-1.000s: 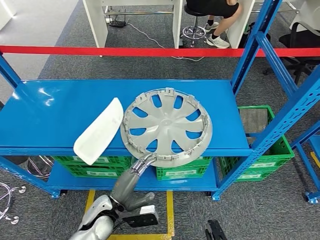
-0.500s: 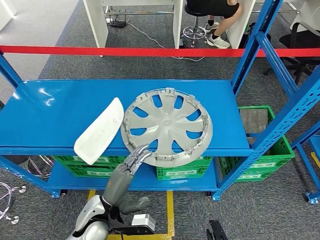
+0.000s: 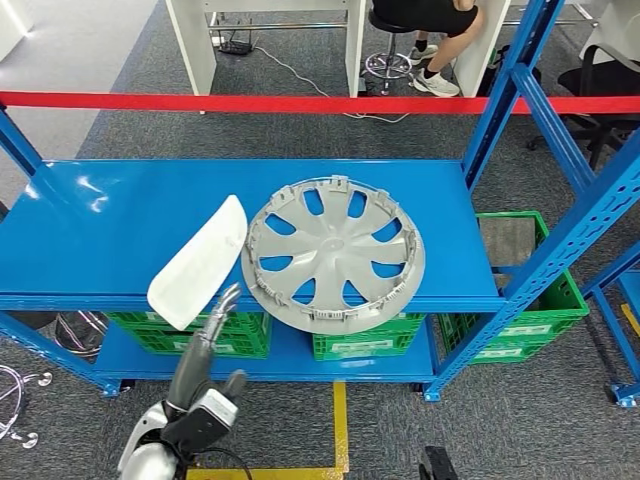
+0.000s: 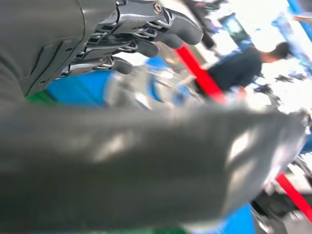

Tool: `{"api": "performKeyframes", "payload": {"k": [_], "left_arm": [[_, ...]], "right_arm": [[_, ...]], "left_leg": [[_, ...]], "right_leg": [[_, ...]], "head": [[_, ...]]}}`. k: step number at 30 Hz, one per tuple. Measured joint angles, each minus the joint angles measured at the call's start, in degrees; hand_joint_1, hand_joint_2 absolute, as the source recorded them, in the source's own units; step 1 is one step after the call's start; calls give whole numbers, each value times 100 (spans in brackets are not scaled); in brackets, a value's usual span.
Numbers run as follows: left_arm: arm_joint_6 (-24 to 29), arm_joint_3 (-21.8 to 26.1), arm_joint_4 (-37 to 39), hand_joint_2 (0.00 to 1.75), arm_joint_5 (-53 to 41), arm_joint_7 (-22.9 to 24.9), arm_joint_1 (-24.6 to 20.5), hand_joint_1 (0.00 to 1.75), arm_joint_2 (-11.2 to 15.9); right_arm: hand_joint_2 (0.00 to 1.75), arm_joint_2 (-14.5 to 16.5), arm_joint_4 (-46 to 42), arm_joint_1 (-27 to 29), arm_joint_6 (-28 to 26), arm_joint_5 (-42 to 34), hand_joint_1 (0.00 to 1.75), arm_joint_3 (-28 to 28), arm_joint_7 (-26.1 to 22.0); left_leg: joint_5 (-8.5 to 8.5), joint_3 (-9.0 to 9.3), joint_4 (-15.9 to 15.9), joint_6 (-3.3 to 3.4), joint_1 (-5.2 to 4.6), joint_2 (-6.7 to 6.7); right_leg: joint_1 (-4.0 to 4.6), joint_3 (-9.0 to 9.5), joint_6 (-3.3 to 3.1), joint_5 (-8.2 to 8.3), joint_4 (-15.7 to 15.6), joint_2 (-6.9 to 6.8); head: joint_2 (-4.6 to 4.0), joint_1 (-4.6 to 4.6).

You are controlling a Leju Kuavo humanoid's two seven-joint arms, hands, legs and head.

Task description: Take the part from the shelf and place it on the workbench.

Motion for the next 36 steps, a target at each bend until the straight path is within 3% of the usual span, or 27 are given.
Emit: {"api": "performKeyframes", "payload": {"k": [5, 16, 22, 31, 36], "left_arm": [[-274, 723, 0, 175, 92, 2, 172, 0, 87], [-155, 1204, -5, 175, -157, 54, 278, 0, 148], [448, 1524, -291, 175, -1554, 326, 319, 0, 368], [1130, 1523, -969, 175, -3264, 990, 203, 0, 753], [1814, 1460, -1187, 175, -4466, 1360, 169, 0, 878]], "right_arm": [[0, -2, 1, 39, 0, -3, 0, -86, -43], [0, -2, 3, 42, -10, -18, 0, -169, -44], [0, -4, 3, 54, -39, -14, 0, -295, 21], [0, -3, 4, 54, 51, 105, 0, -448, 4], [0, -1, 14, 53, 55, 180, 0, -505, 26]], "left_leg": [[0, 0, -1, 0, 1, 0], [0, -1, 0, 0, 0, 0], [1, 0, 0, -1, 2, 0], [1, -1, -1, -1, 3, 0], [1, -1, 0, -1, 2, 0]], "right_leg": [[0, -2, 0, 0, 0, -1], [-2, 0, 0, 0, 0, 0], [2, -2, 0, 0, 1, -1], [1, -5, 0, 0, 1, 0], [-1, -5, 0, 0, 1, 1]], "head": [[0, 0], [0, 1], [0, 0], [0, 0], [0, 1]]}}
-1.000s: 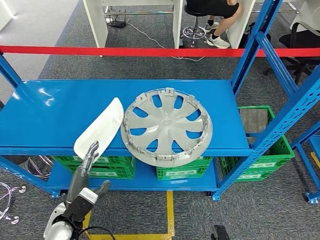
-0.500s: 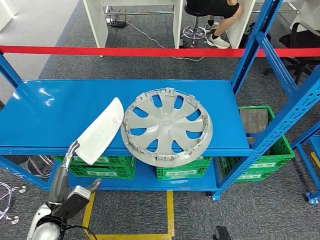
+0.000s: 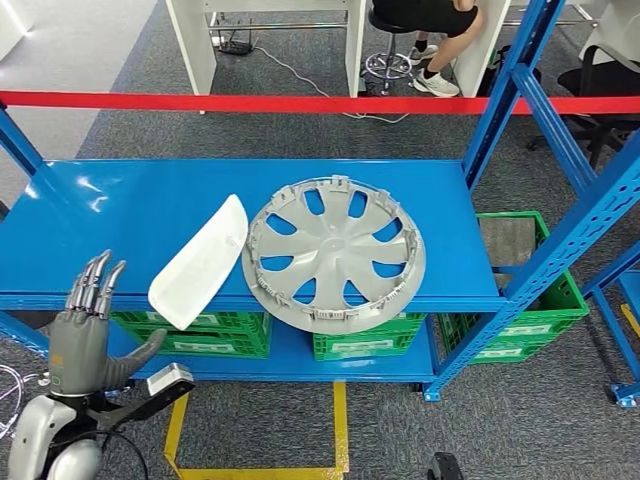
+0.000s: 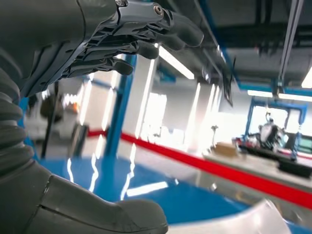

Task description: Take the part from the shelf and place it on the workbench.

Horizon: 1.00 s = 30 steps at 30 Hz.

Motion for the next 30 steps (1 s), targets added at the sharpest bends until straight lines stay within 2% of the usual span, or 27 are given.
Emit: {"api": "performKeyframes", "payload": {"k": [3, 12, 16, 21, 30], "left_arm": [[137, -61, -54, 175, -322, 165, -11, 0, 71], [298, -125, -67, 175, -475, 383, -49, 0, 147], [457, -129, 95, 175, -249, 405, -79, 0, 91], [607, -102, 665, 175, 235, 214, -174, 0, -59], [695, -52, 1142, 175, 453, 76, -268, 0, -191]], "right_arm": [[0, 2, 8, -1, -1, 22, 0, -12, 28], [0, 14, 15, 0, -9, 99, 0, -16, 77], [0, 13, 17, -3, -18, 183, 0, -16, 90], [0, 11, 17, -12, -17, 267, 0, -16, 86], [0, 11, 17, -15, -9, 318, 0, -16, 60]], "left_leg": [[0, 0, 0, 0, 0, 0], [0, 0, 0, 0, 0, 0], [0, 0, 0, 0, 0, 0], [0, 0, 0, 0, 0, 1], [0, -2, 0, 0, -1, 1]], "right_leg": [[0, 0, 0, 0, 0, 0], [1, -3, 0, 0, 0, 0], [1, -4, 0, 0, 0, 0], [0, -2, 0, 0, 0, 4], [0, -2, 0, 0, 0, 4]], "head": [[0, 0], [0, 0], [0, 0], [0, 0], [0, 0]]}}
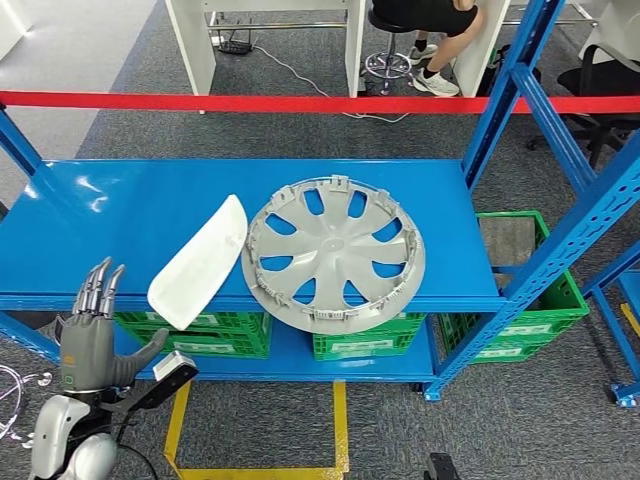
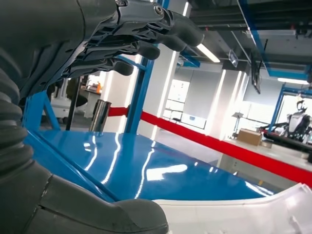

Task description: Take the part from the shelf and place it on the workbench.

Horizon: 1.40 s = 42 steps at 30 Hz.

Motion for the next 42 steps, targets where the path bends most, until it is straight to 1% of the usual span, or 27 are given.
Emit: {"api": "performKeyframes", "payload": {"k": [5, 9, 13, 18, 23, 27, 31, 42], "left_arm": [[173, 159, 553, 175, 318, -325, -157, 0, -90], [220, 293, 1132, 175, 203, -403, -338, 0, -118], [227, 344, 1550, 175, -25, -396, -488, 0, -123], [227, 363, 1843, 175, -375, -294, -640, 0, -133], [227, 344, 2130, 175, -940, 34, -860, 0, -135], [213, 272, 2392, 175, -1190, 206, -1067, 0, -133], [152, 229, 2550, 175, -1229, 247, -1211, 0, -135], [-385, 110, 2698, 175, -1033, 367, -1602, 0, -68]], "right_arm": [[0, 0, 0, -5, 56, 67, 0, 0, -31], [0, 0, 0, -8, 73, 100, 0, 0, -28], [0, 0, 0, -12, 81, 111, 0, -1, -20], [0, 0, 0, -13, 90, 135, 0, -9, -13], [0, 0, 0, -17, 139, 194, 0, -62, -4], [0, 0, 0, -17, 167, 222, 0, -101, 2], [0, 0, 0, -18, 168, 225, 0, -129, 2], [0, 0, 0, -19, 175, 293, 0, -179, 2]], "left_leg": [[0, 1, 0, 0, 0, 0], [2, 1, 0, -2, 0, 0], [2, 0, 0, -2, 0, 0], [2, -2, 0, -2, 0, 0], [2, -2, 1, -2, 0, 0], [3, -2, 1, -2, 0, 0], [3, -2, 1, -2, 0, 0], [3, -3, 1, -2, 0, 0]], "right_leg": [[1, 0, 0, 0, 0, 0], [2, 1, 0, 0, 1, 0], [1, 1, 0, 0, 1, -1], [0, -1, 0, 0, 0, 0], [0, -1, 0, 0, 0, -1], [1, 0, 0, 1, 1, -1], [1, 0, 0, 1, 1, 0], [1, 0, 0, 1, 1, 0]], "head": [[0, 0], [0, 1], [0, -1], [0, -1], [0, 0], [0, 0], [0, 0], [0, 0]]}}
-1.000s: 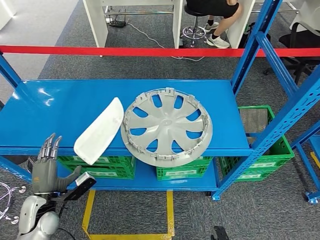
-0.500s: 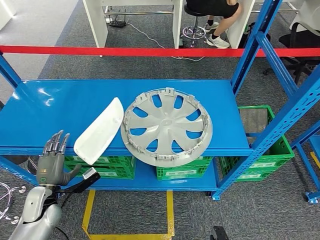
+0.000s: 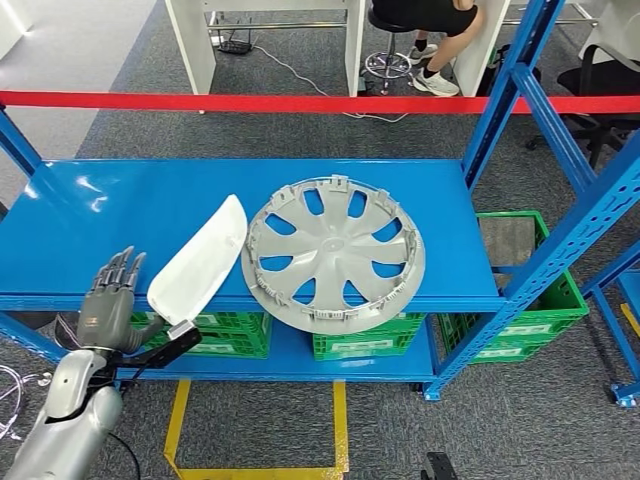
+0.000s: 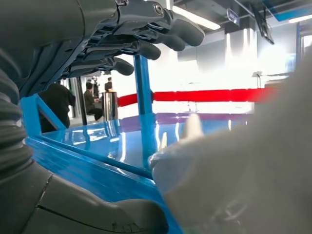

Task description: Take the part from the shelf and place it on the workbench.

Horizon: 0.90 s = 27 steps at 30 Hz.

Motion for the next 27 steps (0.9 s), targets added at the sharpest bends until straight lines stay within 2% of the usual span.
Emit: {"api": "performKeyframes", "payload": {"k": [16, 20, 27], "left_arm": [[-232, -102, 291, 175, 73, -31, -165, 0, 144], [-231, -233, 409, 175, -95, -32, -214, 0, 97], [-197, -761, 868, 175, -638, 14, -346, 0, -117]], "right_arm": [[0, 62, 0, -23, 12, 126, 0, -9, 3], [0, 89, 0, -41, 19, 159, 0, -9, 15], [0, 136, 0, -109, 69, 249, 0, -9, 28]], "left_leg": [[0, 0, 0, 0, 0, 0], [0, 0, 1, 0, 0, 0], [0, 0, 3, 0, -1, 0]], "right_leg": [[0, 0, 0, 0, 1, 0], [-1, -1, 0, 0, 0, 0], [-3, 1, 0, 0, 0, -1]], "head": [[0, -1], [0, -1], [0, -1]]}}
